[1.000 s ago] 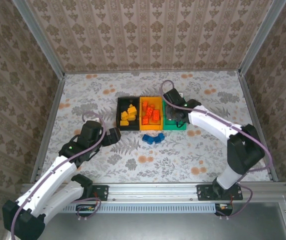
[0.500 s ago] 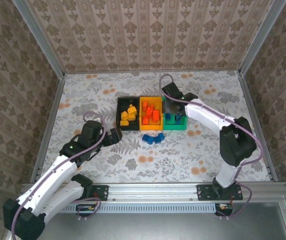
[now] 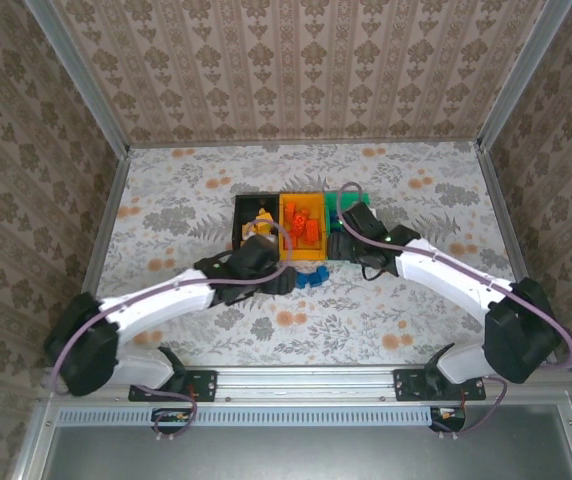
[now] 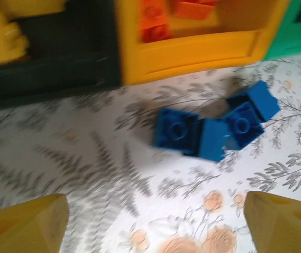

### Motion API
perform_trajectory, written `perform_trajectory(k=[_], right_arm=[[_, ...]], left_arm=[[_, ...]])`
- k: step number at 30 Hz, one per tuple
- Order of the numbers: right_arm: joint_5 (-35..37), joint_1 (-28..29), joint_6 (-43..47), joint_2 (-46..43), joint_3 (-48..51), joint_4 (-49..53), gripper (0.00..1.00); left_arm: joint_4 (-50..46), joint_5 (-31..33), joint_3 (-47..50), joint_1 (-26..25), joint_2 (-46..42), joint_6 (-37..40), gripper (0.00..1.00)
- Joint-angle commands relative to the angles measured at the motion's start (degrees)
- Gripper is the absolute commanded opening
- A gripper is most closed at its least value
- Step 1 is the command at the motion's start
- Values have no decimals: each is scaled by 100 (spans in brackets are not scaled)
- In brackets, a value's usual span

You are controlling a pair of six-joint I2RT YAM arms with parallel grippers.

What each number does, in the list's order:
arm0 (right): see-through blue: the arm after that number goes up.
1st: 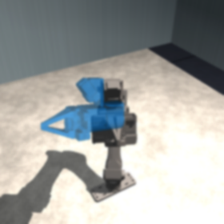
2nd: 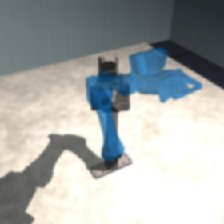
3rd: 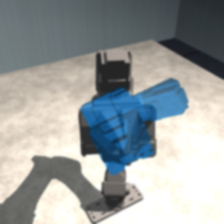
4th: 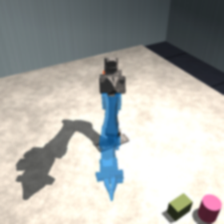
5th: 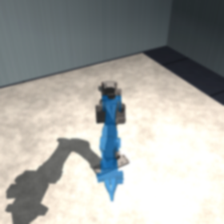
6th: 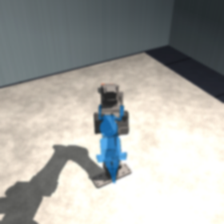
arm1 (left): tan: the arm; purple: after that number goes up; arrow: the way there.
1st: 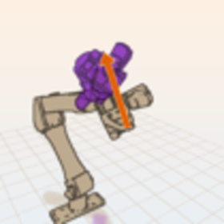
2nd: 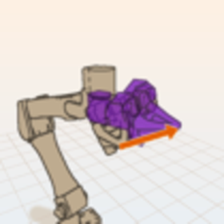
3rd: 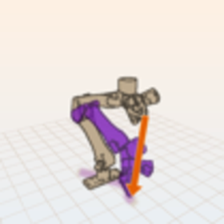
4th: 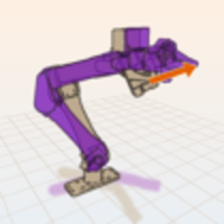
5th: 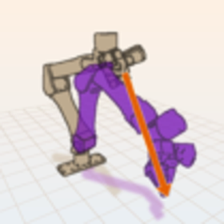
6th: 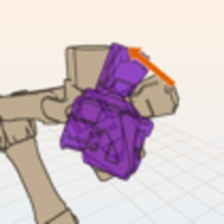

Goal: Sort the legos into containers by color

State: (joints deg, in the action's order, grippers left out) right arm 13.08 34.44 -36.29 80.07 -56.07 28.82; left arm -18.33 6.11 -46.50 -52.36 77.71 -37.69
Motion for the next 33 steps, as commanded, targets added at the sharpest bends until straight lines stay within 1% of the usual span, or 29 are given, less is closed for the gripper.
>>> perform_trajectory(k=[1, 3, 6, 8, 13, 17, 27, 33], right_arm=[[62, 19, -194, -471, 250, -4, 80], [139, 11, -216, -652, 385, 25, 80], [177, -2, -220, -901, 557, 31, 81], [202, -9, -229, -1050, 645, 44, 81], [231, -54, -194, -1285, 705, 94, 82], [238, -103, -176, -1367, 703, 100, 82], [262, -253, -150, -1549, 686, 133, 83], [296, -339, -141, -1668, 661, 159, 83]], left_arm=[[128, 426, -572, -331, 638, 427, 80], [70, 563, -863, -515, 1030, 553, 74], [-161, 778, -1271, -679, 1547, 673, 61], [-322, 950, -1463, -714, 1806, 702, 56], [-511, 1189, -1624, -781, 2077, 767, 55], [-619, 1310, -1717, -848, 2260, 791, 49], [-604, 1208, -1687, -908, 2523, 748, 43], [-576, 1175, -1692, -923, 2549, 723, 34]])
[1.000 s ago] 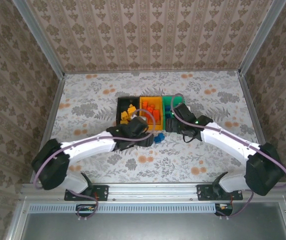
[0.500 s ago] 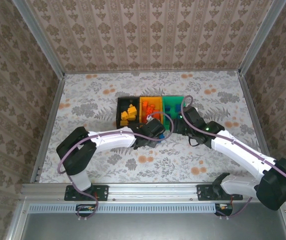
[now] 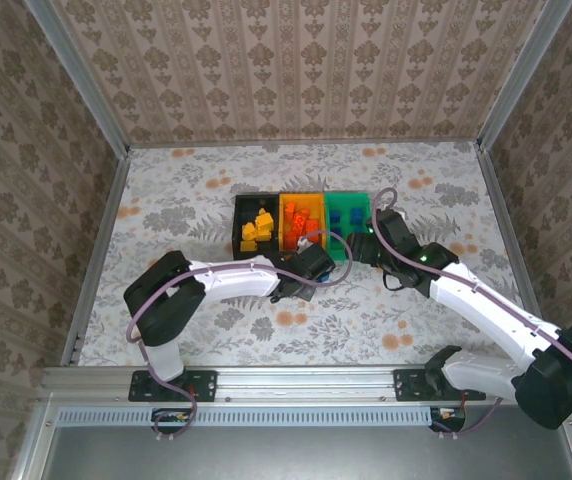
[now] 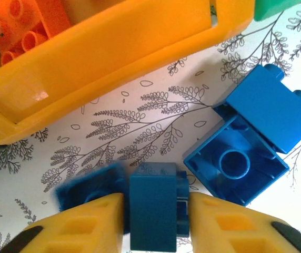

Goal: Sort the legos into containers by color

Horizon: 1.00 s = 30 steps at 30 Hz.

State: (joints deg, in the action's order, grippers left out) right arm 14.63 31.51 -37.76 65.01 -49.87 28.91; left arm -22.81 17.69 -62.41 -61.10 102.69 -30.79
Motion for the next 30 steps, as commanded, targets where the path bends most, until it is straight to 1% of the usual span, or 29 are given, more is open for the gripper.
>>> perform_trajectory(k=[1, 5, 9, 13, 15, 20, 23, 26, 30], right_arm=[[139, -56, 3, -179, 50, 150, 83], [155, -96, -14, -220, 52, 150, 83], [162, -162, -17, -239, 65, 150, 84], [190, -245, -45, -302, 147, 225, 84], [195, -304, -78, -367, 236, 298, 84], [214, -441, -143, -579, 452, 347, 84], [224, -486, -153, -630, 553, 377, 84], [202, -521, -178, -643, 601, 430, 84], [120, -539, -163, -724, 712, 408, 84]], left_arm=[[-134, 15, -96, -50, 26, 37, 32], [-214, 41, -55, -102, -192, 12, 29], [-314, 3, 63, -185, -673, -104, 27], [-309, -221, 24, -162, -1222, -156, 28], [-241, -457, -157, -80, -1297, -113, 28], [139, -1246, -953, 446, -844, -46, 28], [270, -1419, -1590, 674, -377, 83, 29], [193, -1667, -2256, 846, 238, 100, 29], [115, -1846, -2936, 929, 841, 111, 29]])
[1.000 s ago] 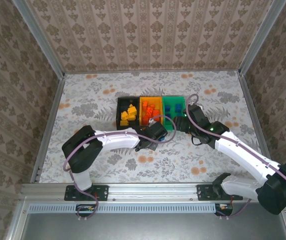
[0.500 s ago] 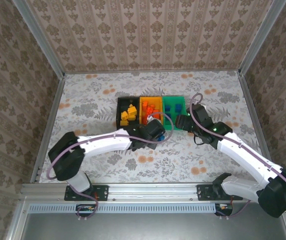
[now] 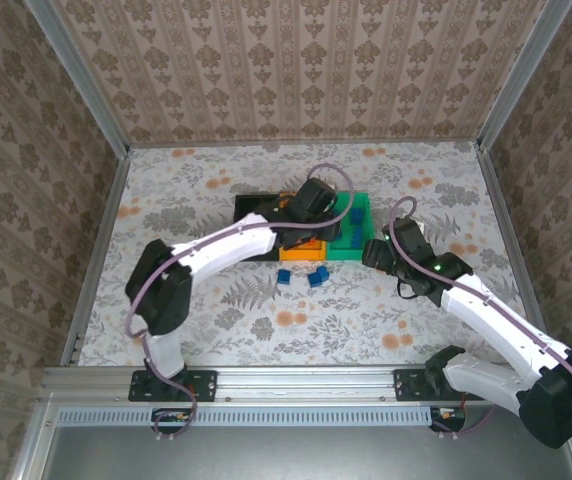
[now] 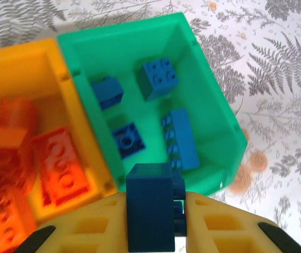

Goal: Sort the legos into containers by color

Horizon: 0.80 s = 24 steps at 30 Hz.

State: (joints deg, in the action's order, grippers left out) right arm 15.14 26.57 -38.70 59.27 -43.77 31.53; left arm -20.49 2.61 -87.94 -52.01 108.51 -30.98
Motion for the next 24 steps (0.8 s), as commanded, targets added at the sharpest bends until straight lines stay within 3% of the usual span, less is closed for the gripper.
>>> perform_trajectory(k=[1, 7, 14, 18, 24], right_arm=[[60, -45, -59, -167, 129, 135, 84], [-100, -46, -5, -187, 237, 47, 84], [-428, -46, 116, -176, 259, -58, 85], [-786, -31, 194, -176, 306, -346, 85], [-871, 502, 85, 166, 62, -555, 85]], left_arm=[[-169, -332, -555, 31, 406, 145, 30], [-510, -439, -1445, 185, 1126, 67, 37], [-520, -638, -1746, 235, 1080, -96, 64], [-158, -591, -1108, 235, 307, -156, 81], [300, -210, 847, 253, -1480, -263, 100]])
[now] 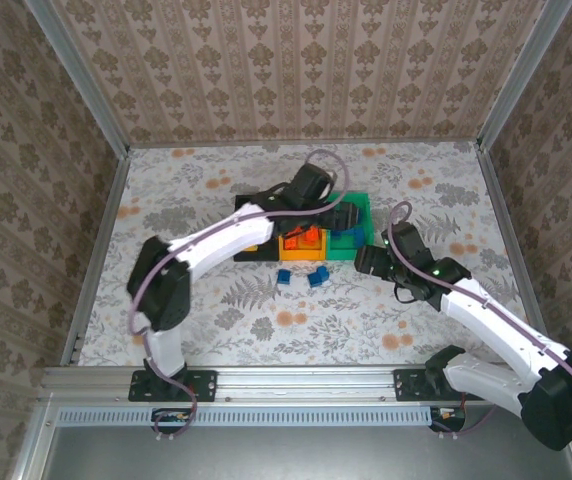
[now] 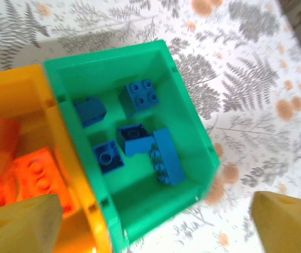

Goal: Sort the legos into containers by color

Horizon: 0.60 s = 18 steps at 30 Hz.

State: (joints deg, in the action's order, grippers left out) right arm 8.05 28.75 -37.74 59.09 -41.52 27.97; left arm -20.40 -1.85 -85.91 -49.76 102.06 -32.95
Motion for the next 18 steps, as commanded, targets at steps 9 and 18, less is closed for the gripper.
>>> perform_trajectory(k=[9, 18], right_arm=[[274, 1780, -449, 1656, -1014, -622, 84], [605, 2742, -833, 3767, -2464, -457, 84]], left_arm=[[-251, 1484, 3957, 248, -4284, -620, 100], [-1440, 1798, 5185, 598, -6427, -880, 100]])
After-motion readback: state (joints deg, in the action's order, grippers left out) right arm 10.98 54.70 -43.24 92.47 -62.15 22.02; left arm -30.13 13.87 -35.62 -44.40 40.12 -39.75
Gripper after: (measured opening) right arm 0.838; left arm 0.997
